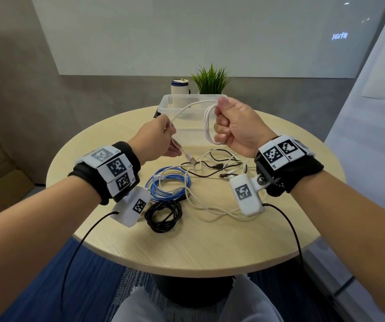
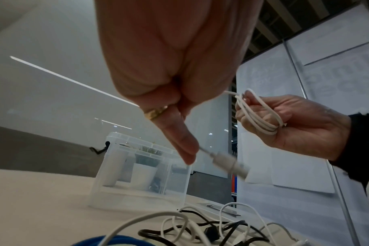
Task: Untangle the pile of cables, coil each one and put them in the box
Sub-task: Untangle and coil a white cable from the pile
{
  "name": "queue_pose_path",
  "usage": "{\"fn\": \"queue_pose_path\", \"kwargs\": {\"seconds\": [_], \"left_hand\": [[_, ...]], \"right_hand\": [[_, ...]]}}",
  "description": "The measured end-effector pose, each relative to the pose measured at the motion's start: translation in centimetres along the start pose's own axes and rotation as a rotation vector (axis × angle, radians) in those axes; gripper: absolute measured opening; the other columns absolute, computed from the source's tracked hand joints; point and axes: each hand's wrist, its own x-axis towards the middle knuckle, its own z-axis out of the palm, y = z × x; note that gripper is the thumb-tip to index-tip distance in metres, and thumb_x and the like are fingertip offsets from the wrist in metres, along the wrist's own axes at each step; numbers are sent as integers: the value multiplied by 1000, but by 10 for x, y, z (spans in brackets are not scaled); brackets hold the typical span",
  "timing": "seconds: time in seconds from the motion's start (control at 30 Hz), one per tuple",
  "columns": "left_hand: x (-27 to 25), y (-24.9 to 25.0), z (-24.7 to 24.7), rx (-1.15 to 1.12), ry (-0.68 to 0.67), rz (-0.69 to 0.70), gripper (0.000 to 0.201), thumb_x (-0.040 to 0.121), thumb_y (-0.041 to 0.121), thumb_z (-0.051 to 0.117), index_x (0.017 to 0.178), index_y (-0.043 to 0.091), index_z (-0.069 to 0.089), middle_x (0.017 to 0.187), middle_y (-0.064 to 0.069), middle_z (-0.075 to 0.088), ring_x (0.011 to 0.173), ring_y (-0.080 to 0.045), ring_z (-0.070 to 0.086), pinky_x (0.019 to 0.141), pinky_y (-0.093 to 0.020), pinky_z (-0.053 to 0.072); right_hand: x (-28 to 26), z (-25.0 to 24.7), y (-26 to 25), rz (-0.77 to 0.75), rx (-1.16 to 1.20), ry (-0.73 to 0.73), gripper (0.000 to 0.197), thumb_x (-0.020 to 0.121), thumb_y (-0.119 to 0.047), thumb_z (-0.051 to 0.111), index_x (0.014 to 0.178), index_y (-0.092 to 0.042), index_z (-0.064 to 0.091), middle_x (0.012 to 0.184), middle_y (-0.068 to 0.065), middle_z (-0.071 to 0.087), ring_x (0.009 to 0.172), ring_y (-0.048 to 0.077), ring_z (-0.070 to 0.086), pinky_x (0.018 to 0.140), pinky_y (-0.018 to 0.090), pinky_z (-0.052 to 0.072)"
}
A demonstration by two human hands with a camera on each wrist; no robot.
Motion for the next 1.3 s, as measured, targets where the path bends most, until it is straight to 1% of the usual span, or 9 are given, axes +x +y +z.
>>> {"fn": "queue_pose_path", "kwargs": {"seconds": [0.13,0.23,0.67,0.77,0.9,1.03,1.1,1.17,1.3], "left_hand": [[-1,5,2,-330,70,13,18,102,12,35,85,10,42,83,-23,67,69,-24,71,57,-24,58],[3,8,4,-416,134,26,19,102,10,36,84,11,43,84,-20,67,69,-20,71,56,-21,56],[-6,18,7,-648,12,2,16,103,11,33,89,9,41,81,-17,68,66,-17,71,53,-19,56],[-7,19,12,-592,-40,-8,16,103,13,35,90,10,44,73,-10,66,58,-14,68,56,-23,58],[-8,18,15,-503,-176,-33,27,104,27,31,98,15,55,82,-6,65,71,-15,63,70,-29,52],[-12,22,10,-438,-371,-86,40,98,51,28,89,23,55,79,-1,64,77,-12,57,78,-31,38],[-16,23,11,-378,-399,-61,25,97,42,40,92,22,54,75,3,60,74,-10,51,74,-29,36],[-17,22,14,-330,-370,-47,8,96,21,50,91,18,56,74,2,56,69,-10,48,67,-25,36],[-12,12,13,-269,-322,-41,13,91,-1,54,84,10,58,73,-5,54,64,-12,47,55,-17,43]], "right_hand": [[1,-2,4,18,-47,-10,28,99,-30,46,79,-12,51,70,-1,42,51,10,35,40,20,36],[1,-2,9,44,-67,-26,25,97,-31,49,81,-12,55,77,-1,45,53,10,38,42,22,38],[2,-1,10,77,-61,-21,25,98,-30,48,81,-12,56,72,1,49,47,10,39,44,24,42],[2,3,10,75,-44,-50,27,98,-29,46,79,-12,55,66,-1,51,48,11,44,47,24,45],[4,4,12,69,-115,-33,27,96,-32,49,79,-12,56,82,11,49,71,21,48,62,31,49],[6,0,15,18,-189,49,30,95,-33,52,75,-12,59,65,1,47,57,13,42,61,30,41],[7,-1,16,-3,-248,58,30,95,-35,53,75,-13,60,66,1,49,57,14,39,58,29,33],[6,-1,15,4,-281,65,29,94,-34,54,76,-12,61,66,1,51,56,15,37,53,27,28],[2,-2,9,36,-259,11,23,94,-24,56,80,-7,62,65,4,58,47,10,43,43,20,40]]}}
